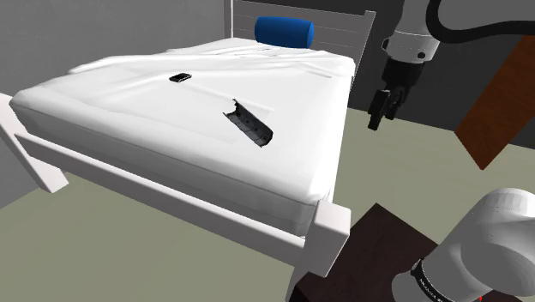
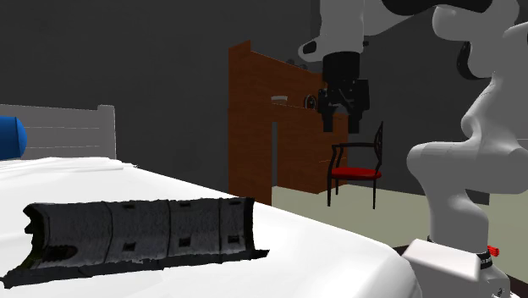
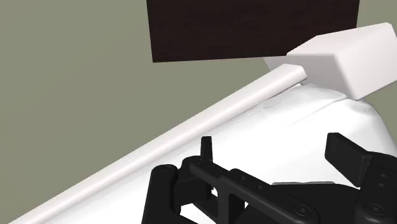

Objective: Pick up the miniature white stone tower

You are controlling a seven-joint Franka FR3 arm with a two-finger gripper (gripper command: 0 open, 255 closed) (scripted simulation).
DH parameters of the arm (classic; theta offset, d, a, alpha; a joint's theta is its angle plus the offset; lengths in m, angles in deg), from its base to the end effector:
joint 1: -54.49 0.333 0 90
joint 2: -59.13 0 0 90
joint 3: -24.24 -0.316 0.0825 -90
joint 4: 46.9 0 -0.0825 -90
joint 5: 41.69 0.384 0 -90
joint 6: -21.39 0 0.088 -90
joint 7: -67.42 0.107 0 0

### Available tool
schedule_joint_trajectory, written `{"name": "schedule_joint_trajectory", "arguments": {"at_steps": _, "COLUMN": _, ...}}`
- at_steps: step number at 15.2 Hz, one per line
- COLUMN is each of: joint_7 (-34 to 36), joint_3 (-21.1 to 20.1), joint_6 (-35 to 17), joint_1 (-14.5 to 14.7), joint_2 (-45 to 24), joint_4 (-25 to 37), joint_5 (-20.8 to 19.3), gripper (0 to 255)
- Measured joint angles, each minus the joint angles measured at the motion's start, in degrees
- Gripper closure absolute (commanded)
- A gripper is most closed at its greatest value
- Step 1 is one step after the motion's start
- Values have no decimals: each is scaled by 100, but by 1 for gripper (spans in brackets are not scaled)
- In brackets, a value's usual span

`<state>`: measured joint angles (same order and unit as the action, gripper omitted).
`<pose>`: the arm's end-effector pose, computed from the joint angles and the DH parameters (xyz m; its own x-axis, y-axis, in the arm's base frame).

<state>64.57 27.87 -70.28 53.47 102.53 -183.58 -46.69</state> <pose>0.3143 -0.0395 0.5697 0.9995 -0.0103 -0.0312 -0.0090 -0.9991 0.0421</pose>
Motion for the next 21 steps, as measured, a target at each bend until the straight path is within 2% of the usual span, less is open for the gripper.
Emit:
{"name": "schedule_joint_trajectory", "arguments": {"at_steps": 3, "joint_7": 144, "joint_3": -130, "joint_6": -122, "joint_1": 28, "joint_2": -217, "joint_4": 99, "joint_5": 4, "gripper": 0}}
{"name": "schedule_joint_trajectory", "arguments": {"at_steps": 10, "joint_7": 909, "joint_3": -760, "joint_6": -654, "joint_1": 93, "joint_2": -1623, "joint_4": 951, "joint_5": -176, "gripper": 0}}
{"name": "schedule_joint_trajectory", "arguments": {"at_steps": 14, "joint_7": 1419, "joint_3": -1112, "joint_6": -826, "joint_1": 112, "joint_2": -2534, "joint_4": 1620, "joint_5": -428, "gripper": 0}}
{"name": "schedule_joint_trajectory", "arguments": {"at_steps": 21, "joint_7": 2299, "joint_3": -1587, "joint_6": -708, "joint_1": 233, "joint_2": -4151, "joint_4": 3092, "joint_5": -1120, "gripper": 0}}
